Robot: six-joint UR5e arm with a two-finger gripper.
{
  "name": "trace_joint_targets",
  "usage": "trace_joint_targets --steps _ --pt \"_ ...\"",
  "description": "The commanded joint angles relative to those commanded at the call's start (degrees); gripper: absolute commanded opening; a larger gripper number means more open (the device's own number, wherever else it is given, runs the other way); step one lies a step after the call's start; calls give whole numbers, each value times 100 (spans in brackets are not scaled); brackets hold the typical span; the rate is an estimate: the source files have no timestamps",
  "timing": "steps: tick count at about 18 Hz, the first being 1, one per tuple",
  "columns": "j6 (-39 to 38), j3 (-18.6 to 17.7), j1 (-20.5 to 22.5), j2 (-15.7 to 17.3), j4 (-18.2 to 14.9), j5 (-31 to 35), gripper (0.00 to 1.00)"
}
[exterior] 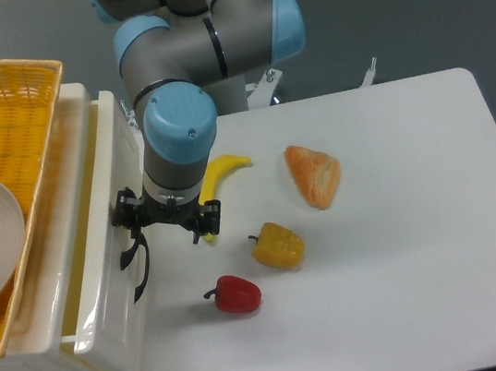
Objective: Slide open the top white drawer
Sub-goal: 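Pull the upper drawer outward from the cabinet by its handle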
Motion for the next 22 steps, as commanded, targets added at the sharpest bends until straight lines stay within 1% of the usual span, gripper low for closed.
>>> trace_joint_targets --steps 22 --pt "307 9 404 -18 -9 0 100"
